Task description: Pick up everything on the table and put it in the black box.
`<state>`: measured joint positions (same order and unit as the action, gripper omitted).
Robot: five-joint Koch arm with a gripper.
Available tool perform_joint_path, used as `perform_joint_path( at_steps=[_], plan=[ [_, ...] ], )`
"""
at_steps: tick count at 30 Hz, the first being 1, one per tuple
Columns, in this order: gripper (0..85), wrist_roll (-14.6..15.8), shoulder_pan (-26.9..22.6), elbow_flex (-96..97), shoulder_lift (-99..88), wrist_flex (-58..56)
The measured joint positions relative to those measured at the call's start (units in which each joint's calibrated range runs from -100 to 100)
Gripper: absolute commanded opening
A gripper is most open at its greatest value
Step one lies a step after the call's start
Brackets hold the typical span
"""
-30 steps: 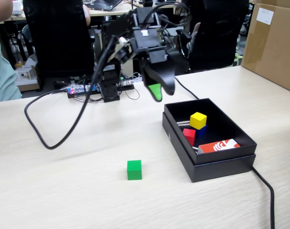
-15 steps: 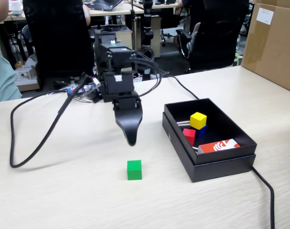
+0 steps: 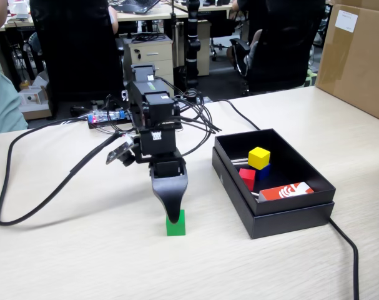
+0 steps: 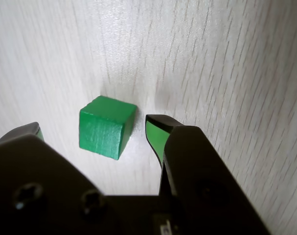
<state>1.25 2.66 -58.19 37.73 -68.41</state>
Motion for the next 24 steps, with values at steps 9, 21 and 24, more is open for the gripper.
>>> perform_joint_path(
  at_steps=[9, 21, 24],
  plan=[
    [3.5, -0.2, -0.2, -1.1, 4.8, 0.0],
    [0.8, 0.6, -4.6, 9.6, -32.0, -0.1],
    [0.8, 0.7, -9.3, 9.6, -41.7, -0.1]
  ],
)
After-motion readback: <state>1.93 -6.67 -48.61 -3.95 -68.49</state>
